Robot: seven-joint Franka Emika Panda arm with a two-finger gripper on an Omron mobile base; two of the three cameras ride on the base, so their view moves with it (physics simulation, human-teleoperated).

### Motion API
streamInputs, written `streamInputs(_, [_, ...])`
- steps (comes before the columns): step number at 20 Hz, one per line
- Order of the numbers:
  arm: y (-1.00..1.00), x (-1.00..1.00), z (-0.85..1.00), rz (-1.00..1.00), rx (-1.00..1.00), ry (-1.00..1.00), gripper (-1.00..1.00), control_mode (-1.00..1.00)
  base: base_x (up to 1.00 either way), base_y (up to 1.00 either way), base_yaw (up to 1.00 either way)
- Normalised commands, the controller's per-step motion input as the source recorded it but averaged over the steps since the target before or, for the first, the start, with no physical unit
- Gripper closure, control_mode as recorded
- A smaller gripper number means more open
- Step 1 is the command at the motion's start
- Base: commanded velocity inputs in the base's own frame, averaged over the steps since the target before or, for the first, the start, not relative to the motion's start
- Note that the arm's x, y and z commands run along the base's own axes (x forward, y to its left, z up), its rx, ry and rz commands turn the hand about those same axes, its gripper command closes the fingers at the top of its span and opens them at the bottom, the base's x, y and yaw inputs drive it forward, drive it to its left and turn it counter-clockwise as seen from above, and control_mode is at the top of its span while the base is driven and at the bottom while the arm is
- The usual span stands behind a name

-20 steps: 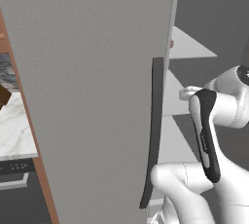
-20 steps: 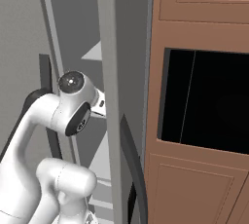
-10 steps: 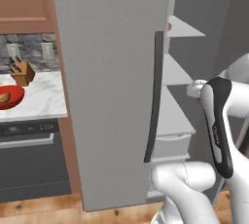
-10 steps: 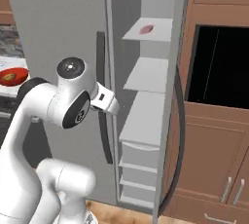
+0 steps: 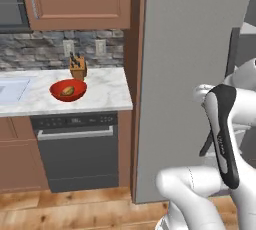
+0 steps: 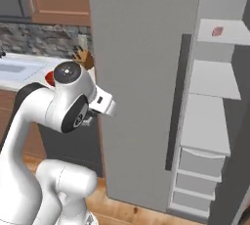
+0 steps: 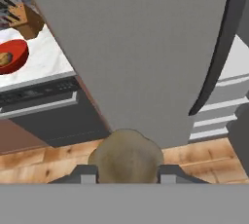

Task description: Take the garlic, chicken drumstick, and steak from the freezer and place them in the bowl on the counter.

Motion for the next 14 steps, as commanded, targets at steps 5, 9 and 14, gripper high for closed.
streamInputs(5, [0.0, 0.0, 0.0, 0.0, 0.0, 0.0, 1.0, 1.0, 0.41, 1.0, 0.0])
streamInputs(9, [0.0, 0.0, 0.0, 0.0, 0.0, 0.0, 1.0, 1.0, 0.54, 1.0, 0.0])
streamInputs(14, [0.0, 0.0, 0.0, 0.0, 0.0, 0.0, 1.0, 1.0, 0.94, 0.96, -0.07])
